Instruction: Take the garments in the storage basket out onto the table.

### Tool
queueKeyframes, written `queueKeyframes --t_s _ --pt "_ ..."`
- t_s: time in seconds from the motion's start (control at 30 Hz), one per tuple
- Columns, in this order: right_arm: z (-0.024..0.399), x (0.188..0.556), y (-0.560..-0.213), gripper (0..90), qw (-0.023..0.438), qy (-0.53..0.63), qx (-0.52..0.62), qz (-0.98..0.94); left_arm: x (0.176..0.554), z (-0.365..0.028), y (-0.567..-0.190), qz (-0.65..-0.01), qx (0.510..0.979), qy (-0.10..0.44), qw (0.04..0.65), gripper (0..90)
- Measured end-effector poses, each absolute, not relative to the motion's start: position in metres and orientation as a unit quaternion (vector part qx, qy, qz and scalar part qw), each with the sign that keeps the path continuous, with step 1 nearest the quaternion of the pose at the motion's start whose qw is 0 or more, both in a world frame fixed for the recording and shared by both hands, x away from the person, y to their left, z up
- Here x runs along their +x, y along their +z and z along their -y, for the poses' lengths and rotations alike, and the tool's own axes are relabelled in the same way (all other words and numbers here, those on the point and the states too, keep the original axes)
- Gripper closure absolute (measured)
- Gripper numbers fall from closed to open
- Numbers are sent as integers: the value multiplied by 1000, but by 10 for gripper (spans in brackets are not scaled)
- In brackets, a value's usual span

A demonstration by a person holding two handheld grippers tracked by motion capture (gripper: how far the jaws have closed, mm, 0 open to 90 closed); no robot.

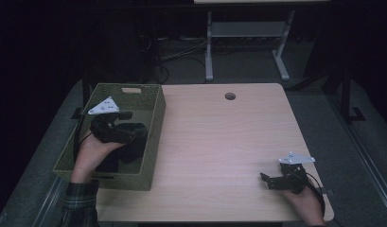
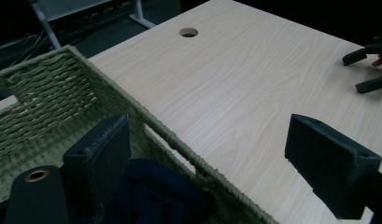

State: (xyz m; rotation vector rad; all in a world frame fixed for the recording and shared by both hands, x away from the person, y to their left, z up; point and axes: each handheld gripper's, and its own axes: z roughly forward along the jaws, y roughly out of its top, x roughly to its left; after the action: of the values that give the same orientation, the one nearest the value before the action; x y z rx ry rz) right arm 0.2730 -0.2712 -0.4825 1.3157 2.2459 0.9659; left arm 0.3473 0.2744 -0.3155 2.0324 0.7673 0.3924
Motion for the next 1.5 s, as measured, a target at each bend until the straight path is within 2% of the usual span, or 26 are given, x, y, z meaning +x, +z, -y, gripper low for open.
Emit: queueKeyframes --t_s 0.8,1.5 --pt "271 273 -483 75 183 342 465 -796 349 -323 -326 -350 812 175 434 139" --pt "271 273 -483 74 183 342 465 -796 355 -347 -349 -378 819 156 403 138"
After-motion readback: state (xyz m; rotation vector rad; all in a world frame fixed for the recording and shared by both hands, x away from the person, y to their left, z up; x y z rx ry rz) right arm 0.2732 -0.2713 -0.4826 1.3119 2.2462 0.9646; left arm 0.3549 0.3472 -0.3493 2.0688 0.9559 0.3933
